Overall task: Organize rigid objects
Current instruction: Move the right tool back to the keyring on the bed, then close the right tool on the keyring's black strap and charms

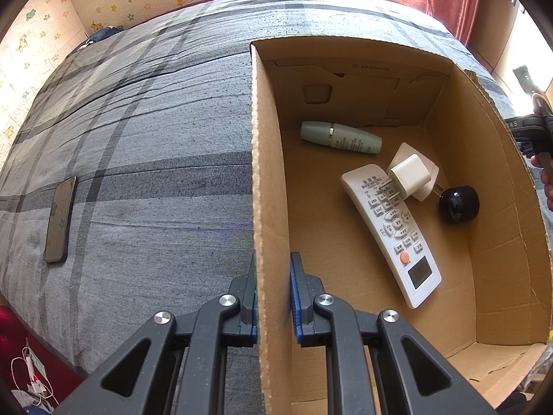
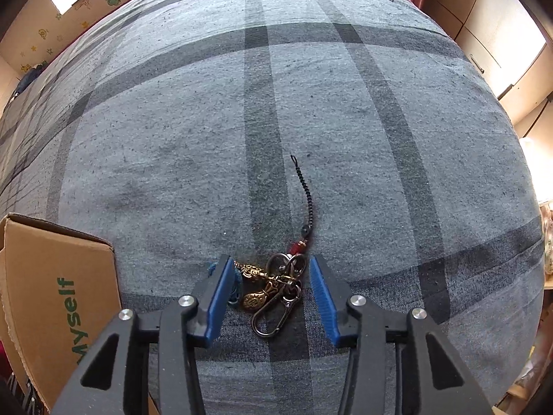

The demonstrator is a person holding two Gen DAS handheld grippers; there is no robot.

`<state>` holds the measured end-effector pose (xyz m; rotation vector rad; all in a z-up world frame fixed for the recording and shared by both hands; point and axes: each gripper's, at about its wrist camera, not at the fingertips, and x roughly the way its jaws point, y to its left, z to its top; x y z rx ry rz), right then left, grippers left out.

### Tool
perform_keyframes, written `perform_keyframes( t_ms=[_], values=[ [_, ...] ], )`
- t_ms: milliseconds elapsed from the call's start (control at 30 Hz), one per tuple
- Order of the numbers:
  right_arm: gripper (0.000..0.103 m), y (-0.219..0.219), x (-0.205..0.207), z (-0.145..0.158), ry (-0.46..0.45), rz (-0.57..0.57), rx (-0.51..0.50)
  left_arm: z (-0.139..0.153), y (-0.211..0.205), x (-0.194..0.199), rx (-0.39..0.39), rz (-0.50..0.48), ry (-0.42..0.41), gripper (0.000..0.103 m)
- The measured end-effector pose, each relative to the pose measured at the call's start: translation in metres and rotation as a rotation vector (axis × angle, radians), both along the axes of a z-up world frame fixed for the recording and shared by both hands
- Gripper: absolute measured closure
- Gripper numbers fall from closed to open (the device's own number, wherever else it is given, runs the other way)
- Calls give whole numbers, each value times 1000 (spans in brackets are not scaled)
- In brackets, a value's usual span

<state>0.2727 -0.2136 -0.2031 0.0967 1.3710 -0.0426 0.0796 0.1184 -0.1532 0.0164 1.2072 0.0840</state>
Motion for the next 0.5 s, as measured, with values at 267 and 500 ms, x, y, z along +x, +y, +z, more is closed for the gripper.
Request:
perform_keyframes(
  t_ms=[267,500],
  values=[
    [59,-3,8,-14,17,-44,-1,0,-1,0,0,0,0,87],
    [89,13,11,-22,27,0,-89,0,-1,0,1,0,1,87]
  ],
)
